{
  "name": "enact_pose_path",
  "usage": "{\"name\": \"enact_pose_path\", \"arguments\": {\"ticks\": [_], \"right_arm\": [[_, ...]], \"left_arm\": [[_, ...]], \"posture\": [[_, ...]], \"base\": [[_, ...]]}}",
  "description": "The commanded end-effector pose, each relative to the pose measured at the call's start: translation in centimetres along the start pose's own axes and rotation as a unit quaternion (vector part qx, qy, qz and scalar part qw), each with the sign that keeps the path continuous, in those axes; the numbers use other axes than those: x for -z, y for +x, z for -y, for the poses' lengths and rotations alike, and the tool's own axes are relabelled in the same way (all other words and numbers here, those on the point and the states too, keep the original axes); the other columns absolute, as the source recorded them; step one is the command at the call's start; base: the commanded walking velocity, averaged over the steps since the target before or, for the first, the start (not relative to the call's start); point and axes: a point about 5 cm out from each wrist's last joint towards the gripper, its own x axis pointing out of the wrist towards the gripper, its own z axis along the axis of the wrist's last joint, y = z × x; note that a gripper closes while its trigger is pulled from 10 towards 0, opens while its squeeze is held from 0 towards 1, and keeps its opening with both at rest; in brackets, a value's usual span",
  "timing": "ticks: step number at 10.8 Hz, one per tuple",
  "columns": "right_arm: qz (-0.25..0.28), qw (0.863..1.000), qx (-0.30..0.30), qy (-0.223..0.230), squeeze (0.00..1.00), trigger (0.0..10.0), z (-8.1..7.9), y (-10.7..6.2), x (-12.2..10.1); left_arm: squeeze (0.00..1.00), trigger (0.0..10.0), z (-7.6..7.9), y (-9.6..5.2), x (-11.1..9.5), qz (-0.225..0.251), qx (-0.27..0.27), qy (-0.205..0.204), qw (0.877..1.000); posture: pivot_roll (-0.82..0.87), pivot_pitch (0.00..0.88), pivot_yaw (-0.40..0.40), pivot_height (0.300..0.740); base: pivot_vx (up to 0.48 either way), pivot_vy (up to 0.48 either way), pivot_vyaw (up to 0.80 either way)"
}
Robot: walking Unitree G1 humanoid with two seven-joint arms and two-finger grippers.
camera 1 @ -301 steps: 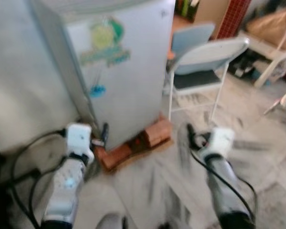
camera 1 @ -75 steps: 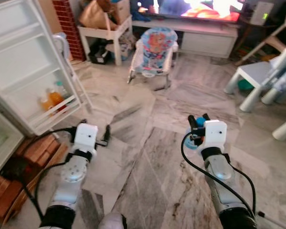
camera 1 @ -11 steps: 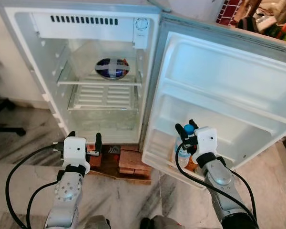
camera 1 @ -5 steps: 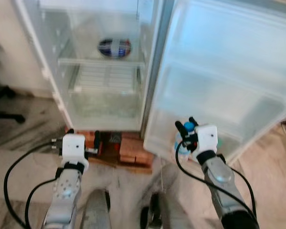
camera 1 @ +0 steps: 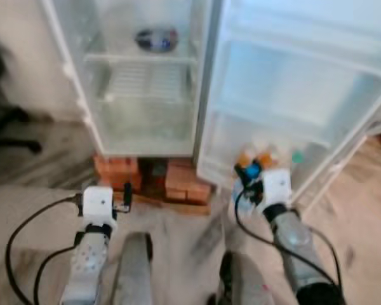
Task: Restocking fridge
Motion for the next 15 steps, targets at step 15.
{"name": "enact_pose_path", "arguments": {"ticks": [15], "right_arm": [[0.031, 0.999, -0.015, -0.014, 0.00, 10.0, -0.29, 0.31, -1.20]], "left_arm": [[0.00, 10.0, 0.62, 1.02, -1.09, 0.025, 0.017, 0.002, 1.000]], "posture": [[0.13, 0.105, -0.083, 0.621]], "base": [[0.253, 0.000, 0.00]]}}
